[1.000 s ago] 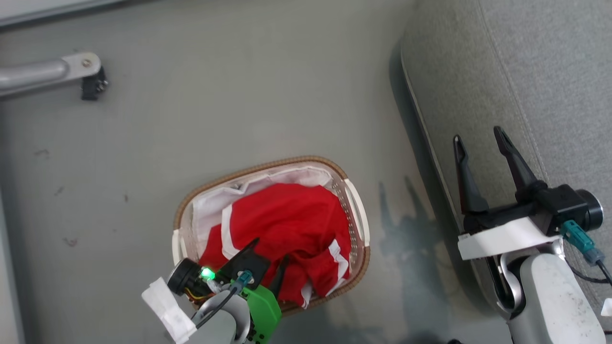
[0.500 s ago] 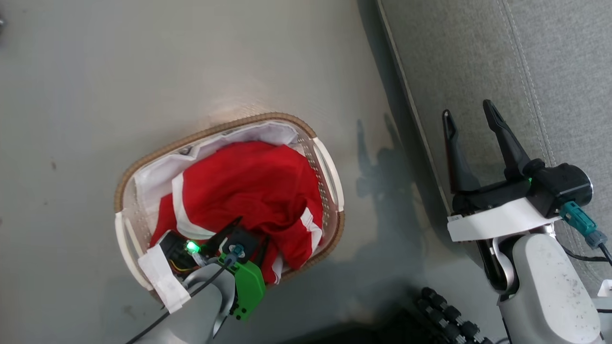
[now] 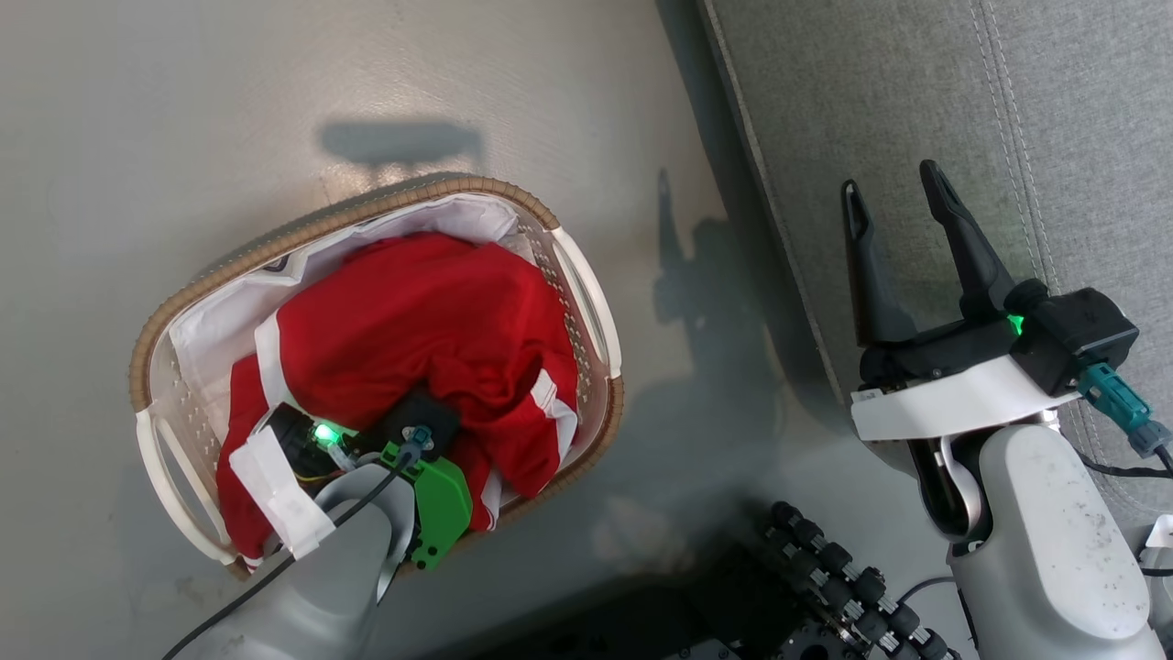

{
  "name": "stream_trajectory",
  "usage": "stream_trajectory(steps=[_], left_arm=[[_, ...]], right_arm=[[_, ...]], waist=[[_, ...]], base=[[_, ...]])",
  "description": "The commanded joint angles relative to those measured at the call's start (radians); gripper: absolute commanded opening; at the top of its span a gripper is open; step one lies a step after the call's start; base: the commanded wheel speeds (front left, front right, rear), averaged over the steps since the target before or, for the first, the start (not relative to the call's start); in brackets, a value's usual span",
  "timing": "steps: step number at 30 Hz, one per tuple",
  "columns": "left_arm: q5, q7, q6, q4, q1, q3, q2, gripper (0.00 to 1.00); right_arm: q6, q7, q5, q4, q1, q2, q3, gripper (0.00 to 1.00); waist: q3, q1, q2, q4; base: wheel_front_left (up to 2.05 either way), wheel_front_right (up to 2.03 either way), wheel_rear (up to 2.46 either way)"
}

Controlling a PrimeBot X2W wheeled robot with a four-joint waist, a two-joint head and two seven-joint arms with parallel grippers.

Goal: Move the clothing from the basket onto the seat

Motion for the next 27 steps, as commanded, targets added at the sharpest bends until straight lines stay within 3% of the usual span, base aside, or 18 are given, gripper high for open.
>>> stream_trajectory(steps=[1,11,27], left_arm=[[-0.006,0.0,0.009,0.002,-0.023,0.004,0.004,0.0],[-0.029,0.0,0.007,-0.081,0.029,0.011,-0.008,0.0],[-0.049,0.0,-0.016,-0.338,0.187,-0.024,-0.033,0.0]], right_arm=[[-0.001,-0.005,0.002,0.002,-0.009,-0.002,-0.003,1.0],[-0.001,-0.005,-0.024,0.021,0.01,-0.003,-0.011,1.0],[-0.001,-0.005,-0.112,0.059,0.126,-0.003,-0.057,1.0]], waist=[[-0.001,-0.0001,0.0,0.001],[-0.085,-0.0001,0.0,0.035],[-0.432,-0.0001,0.0,0.179]], base=[[0.0,0.0,0.0],[0.0,0.0,0.0],[0.0,0.0,0.0]])
